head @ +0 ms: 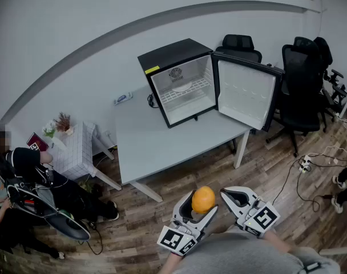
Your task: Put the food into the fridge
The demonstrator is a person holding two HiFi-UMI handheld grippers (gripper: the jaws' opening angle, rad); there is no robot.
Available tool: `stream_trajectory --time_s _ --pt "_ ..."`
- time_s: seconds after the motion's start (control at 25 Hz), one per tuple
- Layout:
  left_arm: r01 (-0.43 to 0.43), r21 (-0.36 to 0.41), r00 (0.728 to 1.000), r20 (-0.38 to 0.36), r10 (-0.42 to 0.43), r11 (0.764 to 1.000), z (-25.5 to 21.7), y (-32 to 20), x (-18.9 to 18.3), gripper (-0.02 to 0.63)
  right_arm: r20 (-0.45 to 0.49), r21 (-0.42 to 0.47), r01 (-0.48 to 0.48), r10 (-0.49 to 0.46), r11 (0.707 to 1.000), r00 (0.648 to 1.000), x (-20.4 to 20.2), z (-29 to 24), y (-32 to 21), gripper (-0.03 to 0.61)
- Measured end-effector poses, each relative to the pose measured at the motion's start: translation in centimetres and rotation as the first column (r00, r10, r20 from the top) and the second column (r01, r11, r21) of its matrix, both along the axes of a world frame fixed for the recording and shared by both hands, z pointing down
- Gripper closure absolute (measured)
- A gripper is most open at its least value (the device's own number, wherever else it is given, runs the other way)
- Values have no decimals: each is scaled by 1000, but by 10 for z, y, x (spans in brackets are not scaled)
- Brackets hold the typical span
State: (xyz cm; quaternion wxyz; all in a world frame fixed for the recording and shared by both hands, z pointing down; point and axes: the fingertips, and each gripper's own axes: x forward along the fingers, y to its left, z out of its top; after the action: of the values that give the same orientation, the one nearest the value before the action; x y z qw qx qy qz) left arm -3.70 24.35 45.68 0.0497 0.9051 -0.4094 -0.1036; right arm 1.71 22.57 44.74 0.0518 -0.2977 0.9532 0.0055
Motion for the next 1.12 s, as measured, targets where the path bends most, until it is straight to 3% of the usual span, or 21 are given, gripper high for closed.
stream_trajectory --time_s 0.88,1.12 --pt "2 -9 1000 1 -2 1000 1 -3 1 250 -11 -2 -6 6 1000 1000 2 -1 -4 566" --pt "4 -9 1000 0 -4 1000 2 -6 0 250 38 7 17 -17 1000 999 2 -7 -4 566"
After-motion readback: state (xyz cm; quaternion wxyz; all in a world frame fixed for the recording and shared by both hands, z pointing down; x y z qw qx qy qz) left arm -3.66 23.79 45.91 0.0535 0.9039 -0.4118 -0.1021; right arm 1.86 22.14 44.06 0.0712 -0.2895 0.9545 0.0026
